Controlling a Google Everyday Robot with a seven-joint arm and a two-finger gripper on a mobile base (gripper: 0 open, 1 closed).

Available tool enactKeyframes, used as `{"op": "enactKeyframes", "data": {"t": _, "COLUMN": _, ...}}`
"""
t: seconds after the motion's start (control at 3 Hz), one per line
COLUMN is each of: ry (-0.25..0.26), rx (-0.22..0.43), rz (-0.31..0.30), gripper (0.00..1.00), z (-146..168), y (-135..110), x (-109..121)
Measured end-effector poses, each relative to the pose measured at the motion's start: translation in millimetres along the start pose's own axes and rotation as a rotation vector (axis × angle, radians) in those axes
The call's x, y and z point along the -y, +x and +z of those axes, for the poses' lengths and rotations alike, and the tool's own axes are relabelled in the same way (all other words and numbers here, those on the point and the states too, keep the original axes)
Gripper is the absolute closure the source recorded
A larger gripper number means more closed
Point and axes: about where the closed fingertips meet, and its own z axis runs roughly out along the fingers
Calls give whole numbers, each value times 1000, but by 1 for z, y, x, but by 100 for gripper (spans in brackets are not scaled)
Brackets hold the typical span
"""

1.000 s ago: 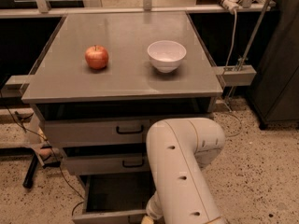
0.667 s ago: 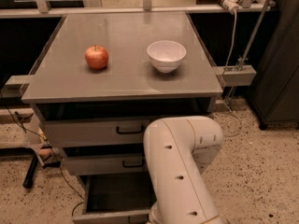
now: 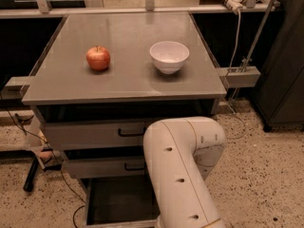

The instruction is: Open bottom drawer

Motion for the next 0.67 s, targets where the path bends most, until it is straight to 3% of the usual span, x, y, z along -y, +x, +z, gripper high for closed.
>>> {"op": "enactKeyframes", "data": {"t": 0.33, "ry": 4, "rx": 20, "rz": 80, "gripper": 0, "z": -13, "y": 25, "x": -24}}
{"op": "enactKeyframes", "data": {"t": 0.67, "ry": 4, "rx": 20, "rz": 80, "gripper": 0, "z": -14, "y": 25, "x": -24}}
